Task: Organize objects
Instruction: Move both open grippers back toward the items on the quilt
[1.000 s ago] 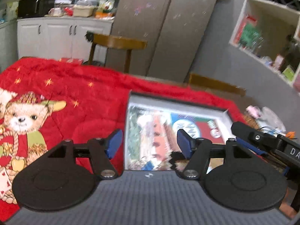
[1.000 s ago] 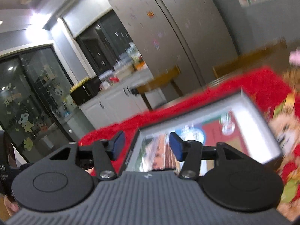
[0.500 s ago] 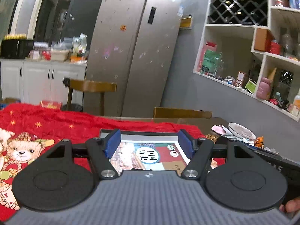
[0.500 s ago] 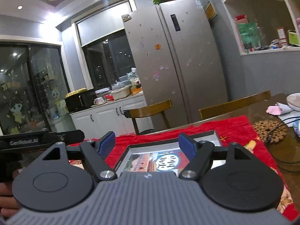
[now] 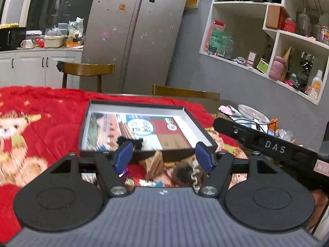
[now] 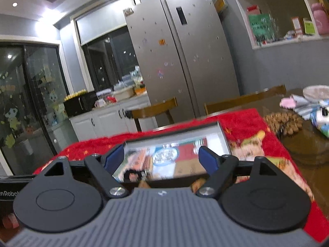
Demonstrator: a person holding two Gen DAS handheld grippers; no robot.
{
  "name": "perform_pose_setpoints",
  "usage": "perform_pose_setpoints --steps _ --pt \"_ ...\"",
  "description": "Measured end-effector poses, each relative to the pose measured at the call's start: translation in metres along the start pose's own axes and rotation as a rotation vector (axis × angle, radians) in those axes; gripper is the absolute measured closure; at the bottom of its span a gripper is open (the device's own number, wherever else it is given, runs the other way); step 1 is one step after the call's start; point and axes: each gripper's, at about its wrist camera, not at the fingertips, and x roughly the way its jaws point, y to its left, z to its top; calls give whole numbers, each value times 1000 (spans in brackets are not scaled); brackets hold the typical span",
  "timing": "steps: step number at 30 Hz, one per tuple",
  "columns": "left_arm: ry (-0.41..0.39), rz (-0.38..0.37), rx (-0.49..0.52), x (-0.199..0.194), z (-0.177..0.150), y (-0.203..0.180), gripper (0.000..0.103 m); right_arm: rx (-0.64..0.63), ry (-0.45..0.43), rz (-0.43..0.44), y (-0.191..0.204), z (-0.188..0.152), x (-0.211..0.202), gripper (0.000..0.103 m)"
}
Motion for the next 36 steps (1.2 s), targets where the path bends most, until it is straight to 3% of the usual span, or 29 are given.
perform_pose_setpoints --steps 4,8,11,15,18,26,32,34,36 --pt "-9 20 6 14 -32 -8 31 21 65 -64 -5 -25 5 15" --pt "-11 79 69 23 -52 -14 31 -56 89 -74 -2 -40 9 15" --pt "-12 122 74 27 -57 -10 31 -94 120 -75 0 -46 14 15" --pt "49 122 41 40 -64 0 31 -113 179 -88 -2 -51 22 15" --pt "72 144 51 49 -69 4 31 -93 197 -120 -7 -53 29 15" --pt "131 207 74 68 -76 11 32 -42 288 -107 -16 -61 42 16" --pt "164 231 57 76 -78 15 45 -43 294 -126 -16 -62 45 19" --pt "158 227 70 75 -79 14 54 -50 295 -135 -16 -62 46 23" --pt "154 219 78 75 -79 13 56 -60 296 -141 -14 -62 47 27"
